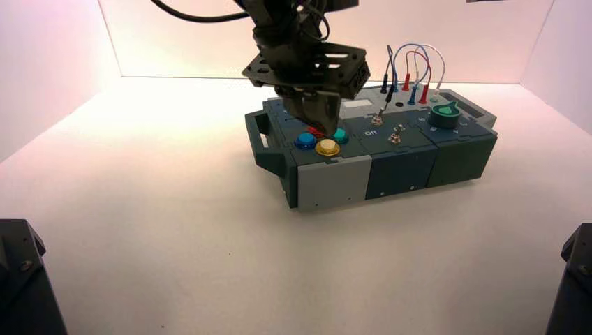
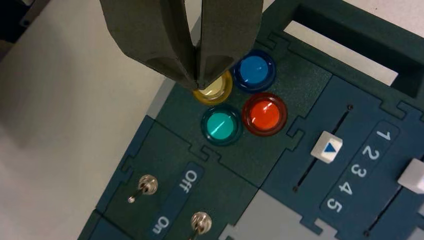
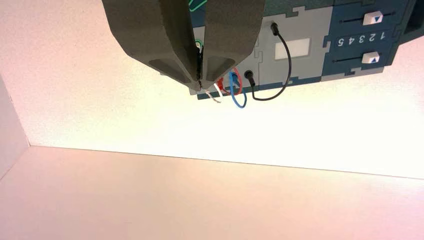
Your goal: Push the yellow button with the left gripper.
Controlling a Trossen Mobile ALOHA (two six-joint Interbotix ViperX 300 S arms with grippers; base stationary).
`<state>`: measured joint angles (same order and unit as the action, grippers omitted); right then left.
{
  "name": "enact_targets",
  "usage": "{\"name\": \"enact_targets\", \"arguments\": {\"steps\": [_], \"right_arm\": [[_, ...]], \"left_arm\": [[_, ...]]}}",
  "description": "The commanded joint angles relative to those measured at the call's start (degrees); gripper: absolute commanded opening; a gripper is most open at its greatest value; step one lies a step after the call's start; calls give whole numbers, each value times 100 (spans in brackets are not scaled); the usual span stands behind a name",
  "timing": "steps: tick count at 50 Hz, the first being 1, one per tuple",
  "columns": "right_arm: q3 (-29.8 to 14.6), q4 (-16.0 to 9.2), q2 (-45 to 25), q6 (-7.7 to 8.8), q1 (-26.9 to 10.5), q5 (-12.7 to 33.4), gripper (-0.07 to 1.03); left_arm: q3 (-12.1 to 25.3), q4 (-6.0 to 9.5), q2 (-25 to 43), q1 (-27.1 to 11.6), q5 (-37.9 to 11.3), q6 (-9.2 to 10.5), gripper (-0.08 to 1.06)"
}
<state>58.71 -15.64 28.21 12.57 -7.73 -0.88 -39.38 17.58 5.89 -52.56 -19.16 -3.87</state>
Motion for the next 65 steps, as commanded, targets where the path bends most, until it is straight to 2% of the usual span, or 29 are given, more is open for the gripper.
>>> {"name": "enact_targets", "arguments": {"steps": [1,32,41,60,63,65], "right_arm": [[-88,0,70,9,9,-35,-2],[-26,9,281,9,9,-26,-2],[-26,9,264,9,44,-26,-2],[-26,9,255,9,44,-35,-2],[-26,9,264,9,44,-35,-2],[-26,9,255,9,44,-26,-2]], "left_arm": [[62,-9,9,62,62,-9,-3],[105,0,123,62,26,9,-3],[176,-9,-149,62,-158,-9,-3],[229,-44,-387,70,-149,-9,-3],[246,-62,-404,70,-123,-9,-3],[325,-158,-466,132,-79,-35,-3]]}}
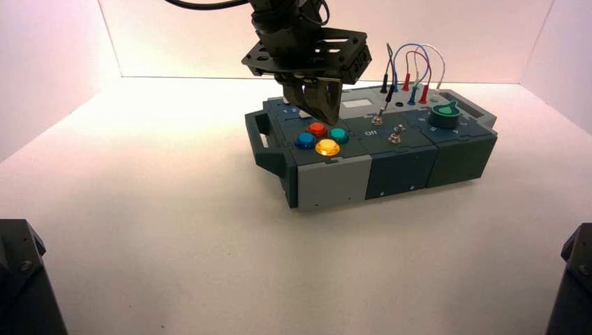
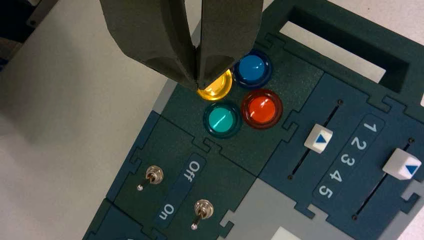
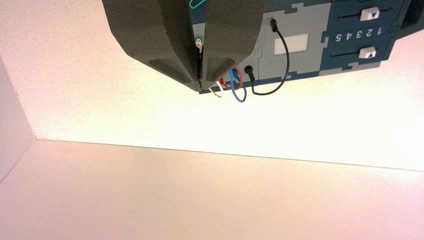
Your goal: Push the yellow button with the left gripper.
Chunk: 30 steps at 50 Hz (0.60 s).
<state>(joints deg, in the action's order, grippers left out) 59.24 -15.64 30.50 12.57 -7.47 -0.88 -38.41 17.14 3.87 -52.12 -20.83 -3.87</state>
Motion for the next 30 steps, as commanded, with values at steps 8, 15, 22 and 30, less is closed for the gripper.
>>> {"name": "enact_targets", "arguments": {"steps": [8,15,22,30], "right_arm": [[-79,9,18,9,18,-35,-2],[-79,9,18,9,18,-35,-2],[-79,9,9,9,18,-35,-2],[-79,9,-18,9,18,-62,-2]], "left_arm": [[334,-290,-404,501,114,-105,-3],[308,-360,-536,844,202,-237,-3],[176,-360,-756,1204,580,-466,-3],[-149,-360,-958,1582,1292,-659,-3]]}}
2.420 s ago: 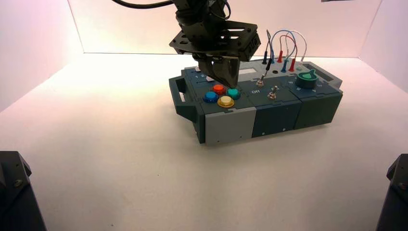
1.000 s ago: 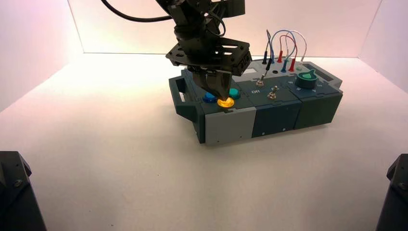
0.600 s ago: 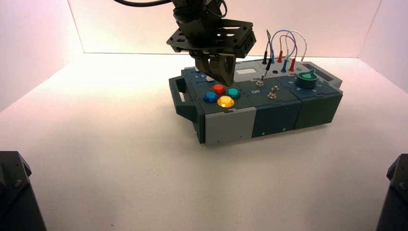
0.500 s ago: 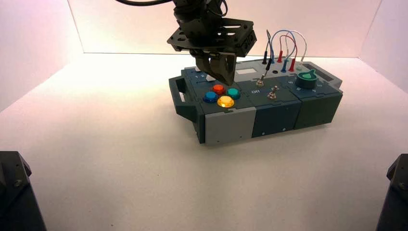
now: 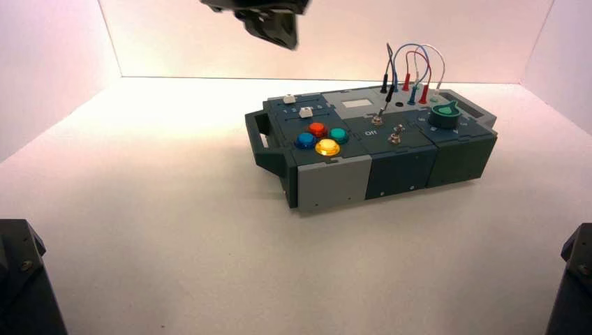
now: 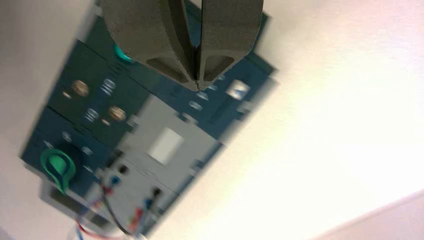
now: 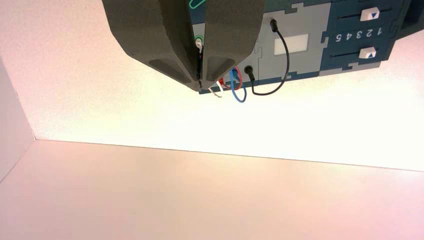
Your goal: Push the yellow button with the left gripper.
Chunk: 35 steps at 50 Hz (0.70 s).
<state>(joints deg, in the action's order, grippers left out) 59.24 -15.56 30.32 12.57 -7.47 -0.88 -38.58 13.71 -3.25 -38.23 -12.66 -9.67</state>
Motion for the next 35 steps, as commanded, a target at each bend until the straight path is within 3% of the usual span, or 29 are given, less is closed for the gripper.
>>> {"name": "enact_targets", "arguments": {"steps": [1,18,28,35], "right_arm": [[-79,0,-9,9,18,-62,-2],[-141,0,-290,9,18,-62,-2],[-158,0,-352,9,18,-70,-2],[-149,0,-290,9,18,-62,-2]], "left_arm": [[-185,-18,-264,246,562,-88,-3],[-1107,18,-835,1090,1679,18,-3],[-1644,53,-1090,1248,2654,185,-3],[-1758,44,-1222,1266,2742,185,-3]]}}
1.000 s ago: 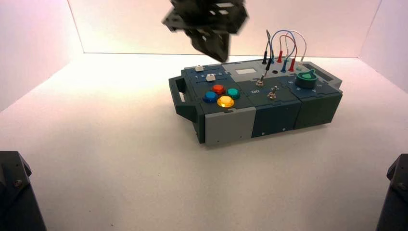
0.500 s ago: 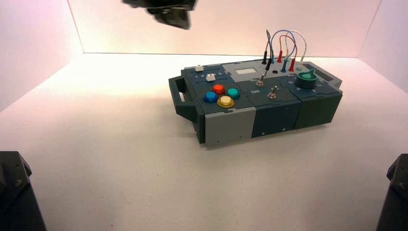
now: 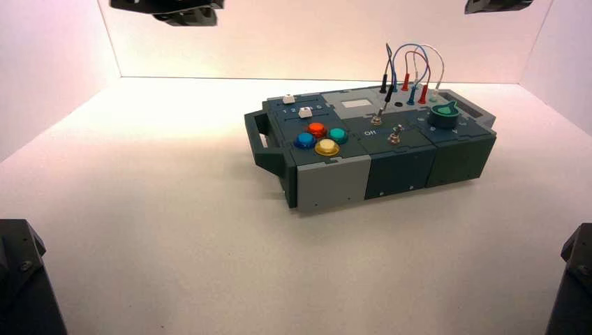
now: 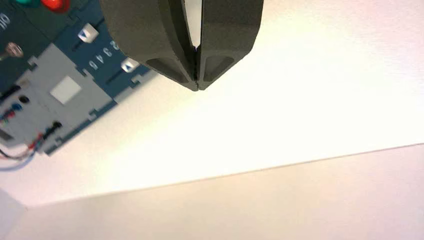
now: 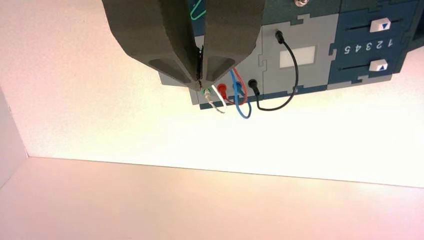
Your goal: Push the yellow button with the left gripper.
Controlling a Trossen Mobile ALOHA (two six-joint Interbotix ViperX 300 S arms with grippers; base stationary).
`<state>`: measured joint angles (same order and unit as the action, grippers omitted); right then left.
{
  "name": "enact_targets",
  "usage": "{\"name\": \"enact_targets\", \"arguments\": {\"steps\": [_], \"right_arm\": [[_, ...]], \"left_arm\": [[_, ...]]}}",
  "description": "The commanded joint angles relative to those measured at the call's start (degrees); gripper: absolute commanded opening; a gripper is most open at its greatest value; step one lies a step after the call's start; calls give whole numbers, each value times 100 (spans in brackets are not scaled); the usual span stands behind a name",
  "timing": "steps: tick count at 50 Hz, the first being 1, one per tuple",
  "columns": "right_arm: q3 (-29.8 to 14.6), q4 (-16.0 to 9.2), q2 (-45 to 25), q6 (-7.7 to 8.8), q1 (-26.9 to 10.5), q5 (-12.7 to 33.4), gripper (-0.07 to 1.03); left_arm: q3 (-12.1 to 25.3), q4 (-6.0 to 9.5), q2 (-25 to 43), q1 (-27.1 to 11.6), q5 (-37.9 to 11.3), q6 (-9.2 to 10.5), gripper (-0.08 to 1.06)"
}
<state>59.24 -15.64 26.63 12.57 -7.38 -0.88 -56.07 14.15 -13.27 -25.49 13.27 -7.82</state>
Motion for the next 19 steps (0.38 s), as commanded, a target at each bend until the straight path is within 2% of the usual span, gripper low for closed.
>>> {"name": "enact_targets", "arguments": {"steps": [1,19], "right_arm": [[-141,9,88,9,9,-62,-2],[-158,9,44,0,-9,-62,-2]], "left_arm": [[-18,9,-211,-9,149,9,-3],[158,9,202,9,158,18,-3]]}}
